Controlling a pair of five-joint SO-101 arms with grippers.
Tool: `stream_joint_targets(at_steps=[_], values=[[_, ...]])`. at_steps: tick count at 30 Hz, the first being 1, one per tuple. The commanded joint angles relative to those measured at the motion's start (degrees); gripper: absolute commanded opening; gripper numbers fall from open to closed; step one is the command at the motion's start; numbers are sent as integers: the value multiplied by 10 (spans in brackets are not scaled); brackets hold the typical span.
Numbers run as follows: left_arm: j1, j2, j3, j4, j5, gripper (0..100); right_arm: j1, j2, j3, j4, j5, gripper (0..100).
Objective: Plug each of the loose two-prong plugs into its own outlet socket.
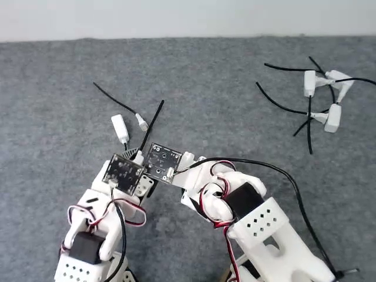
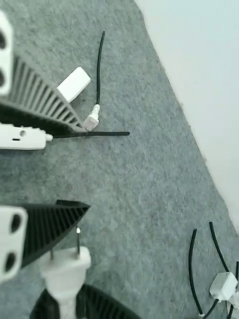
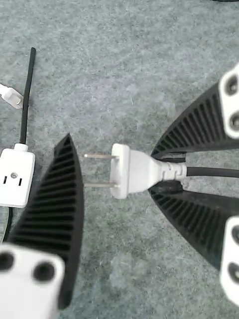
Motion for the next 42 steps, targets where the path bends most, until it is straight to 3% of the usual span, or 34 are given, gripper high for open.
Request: stream_joint_targets(at_steps=[1,4,13,24,42], values=[[0,-85,-63,72,-4,218,7,-14,16,-31,6,8],[4,-141,-69,111,-3,218,7,-14,18,-35,6,8],[85,-112,-17,77,-6,218,4,-20,18,-29,3,8],[86,-108,16,40,-6,218,10,-22,-24,24,1,8],[90,-108,46,13,-6,217,8,-143,-29,81,-14,8]])
